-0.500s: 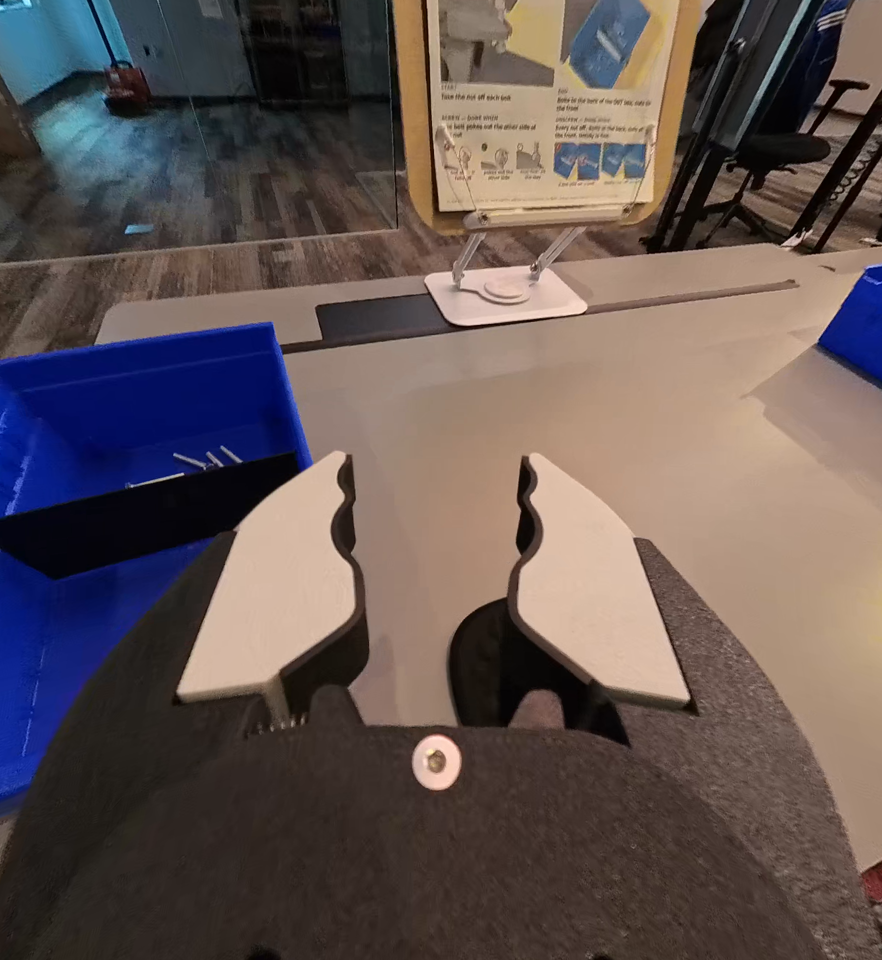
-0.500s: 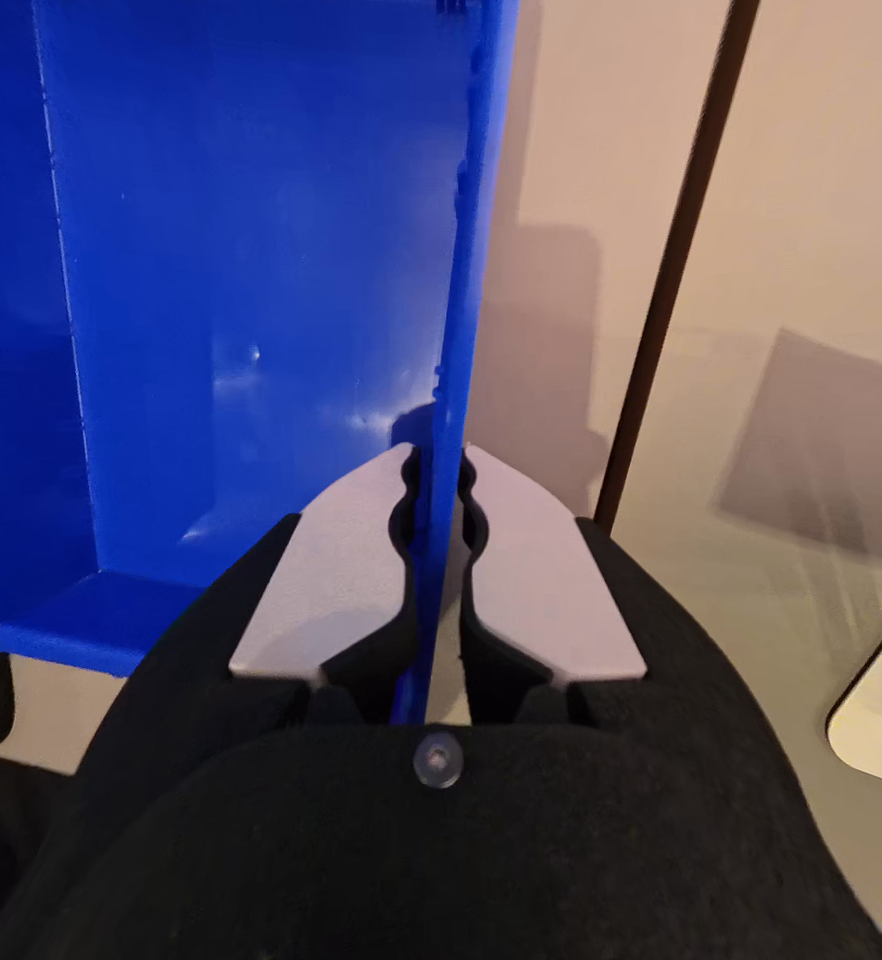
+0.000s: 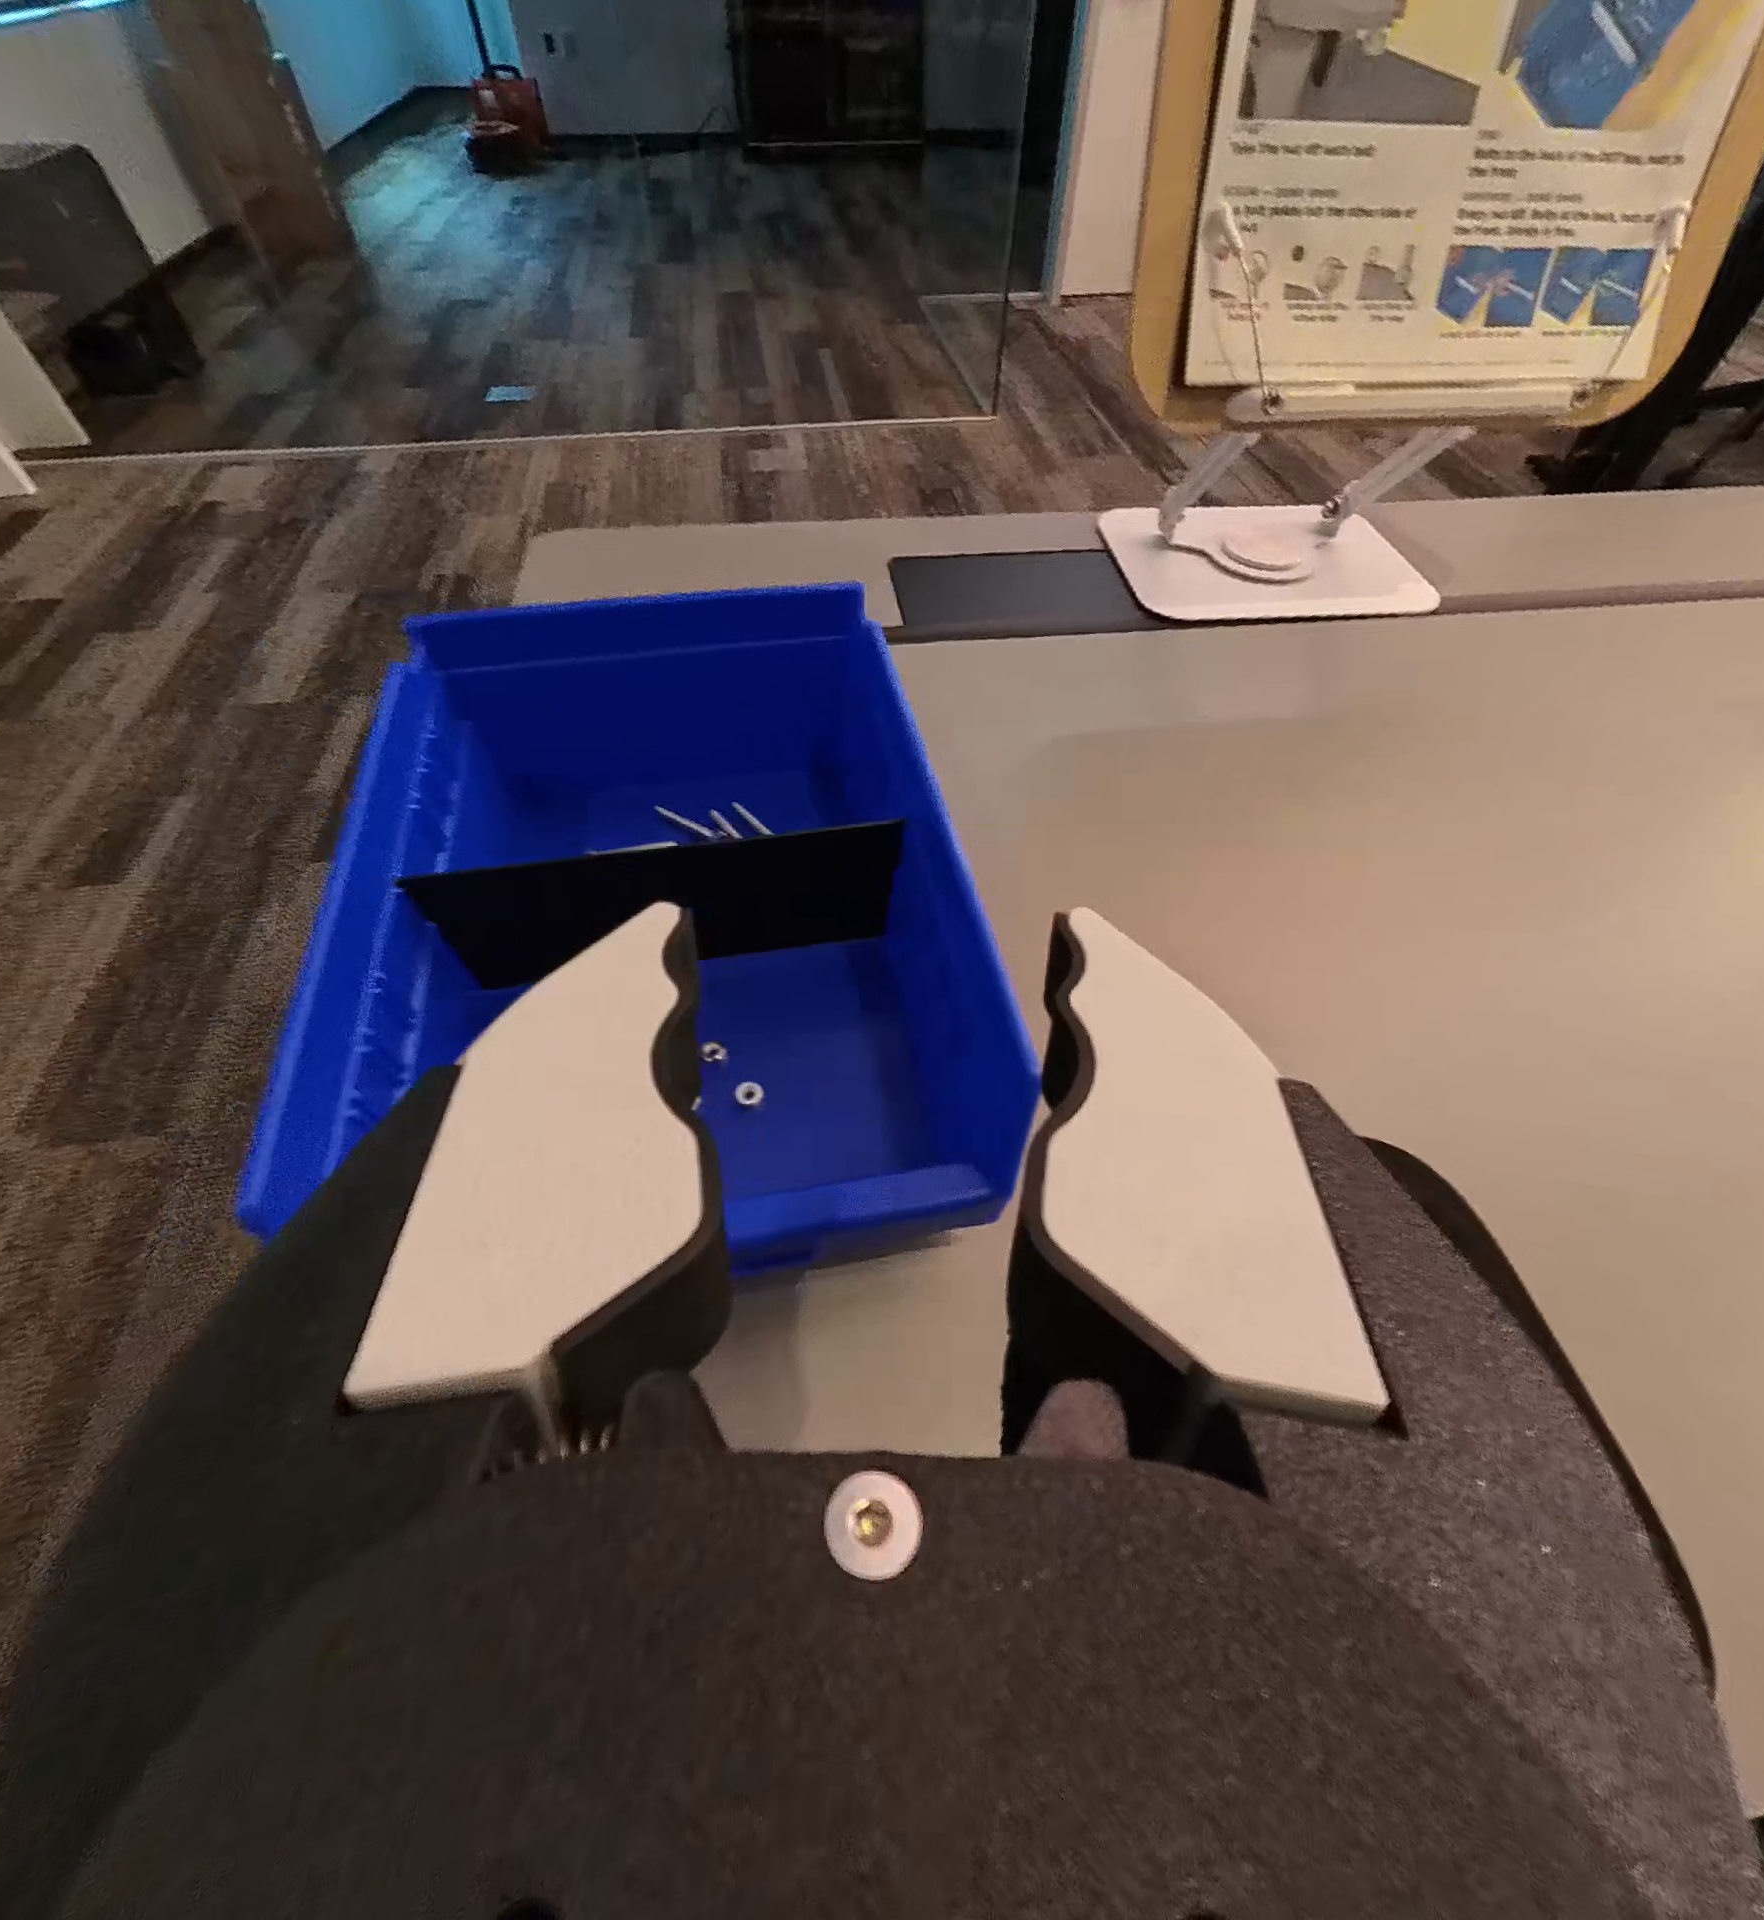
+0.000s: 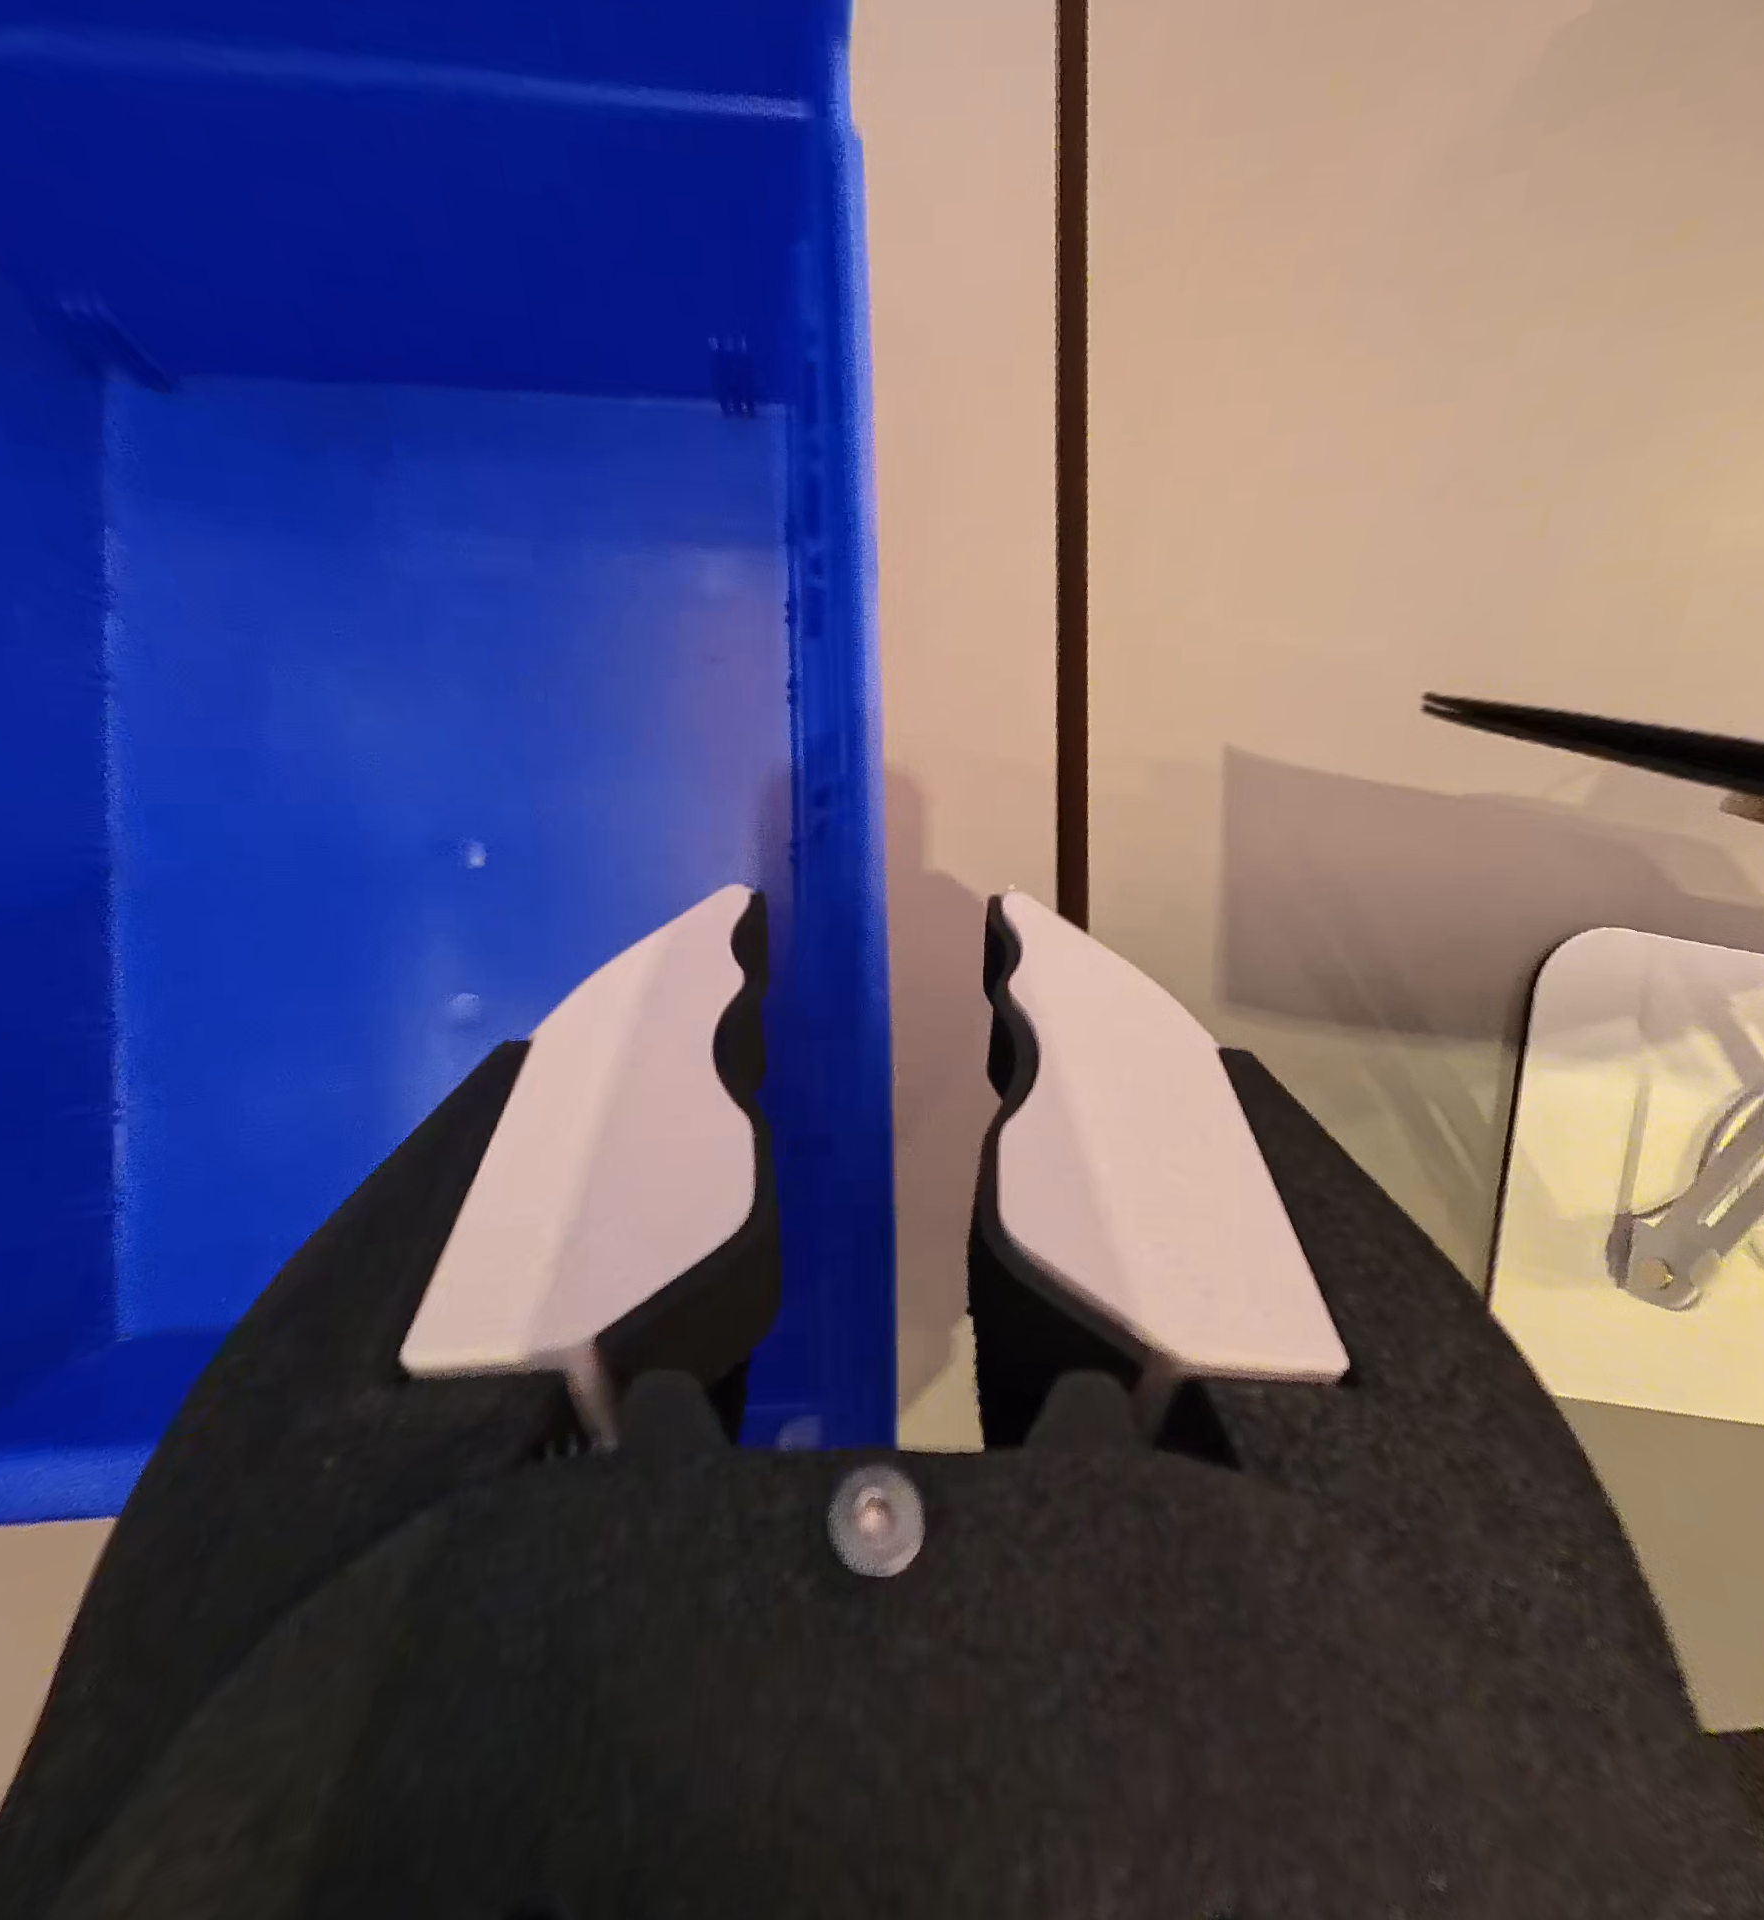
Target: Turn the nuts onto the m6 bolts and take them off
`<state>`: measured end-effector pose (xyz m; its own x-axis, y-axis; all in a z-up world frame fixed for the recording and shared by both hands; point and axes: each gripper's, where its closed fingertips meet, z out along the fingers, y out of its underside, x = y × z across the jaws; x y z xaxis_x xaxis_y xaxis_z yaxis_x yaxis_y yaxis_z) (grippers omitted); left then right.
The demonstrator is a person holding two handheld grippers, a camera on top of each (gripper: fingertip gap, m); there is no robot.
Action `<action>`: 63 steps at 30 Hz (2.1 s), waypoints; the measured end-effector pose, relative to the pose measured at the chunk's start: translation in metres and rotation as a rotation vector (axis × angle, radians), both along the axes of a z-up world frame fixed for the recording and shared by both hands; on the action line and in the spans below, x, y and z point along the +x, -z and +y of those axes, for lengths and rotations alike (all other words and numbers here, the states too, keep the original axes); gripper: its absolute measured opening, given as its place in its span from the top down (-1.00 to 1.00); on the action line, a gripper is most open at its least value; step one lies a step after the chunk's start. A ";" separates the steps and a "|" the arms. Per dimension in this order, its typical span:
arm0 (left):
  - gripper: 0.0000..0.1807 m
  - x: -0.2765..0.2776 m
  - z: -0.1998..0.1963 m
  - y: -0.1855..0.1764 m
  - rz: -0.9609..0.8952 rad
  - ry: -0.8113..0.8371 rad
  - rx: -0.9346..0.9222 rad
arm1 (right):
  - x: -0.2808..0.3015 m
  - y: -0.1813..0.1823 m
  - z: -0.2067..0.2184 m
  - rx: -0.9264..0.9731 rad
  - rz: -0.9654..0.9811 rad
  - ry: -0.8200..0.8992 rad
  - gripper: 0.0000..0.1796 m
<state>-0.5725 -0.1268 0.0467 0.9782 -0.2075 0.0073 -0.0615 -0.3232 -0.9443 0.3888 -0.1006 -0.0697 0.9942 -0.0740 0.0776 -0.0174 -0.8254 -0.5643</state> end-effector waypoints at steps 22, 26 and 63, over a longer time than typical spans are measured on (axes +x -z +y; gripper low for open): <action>0.03 0.182 0.127 -0.083 0.092 0.048 0.034 | -0.394 -0.208 0.102 0.584 0.254 -0.365 0.23; -0.11 0.220 0.149 0.003 0.040 0.043 -0.073 | -0.457 -0.128 0.120 0.473 0.306 -0.377 0.11; -0.39 0.259 0.175 0.197 0.124 -0.210 -0.412 | -0.418 0.086 0.135 0.210 0.094 -0.053 -0.06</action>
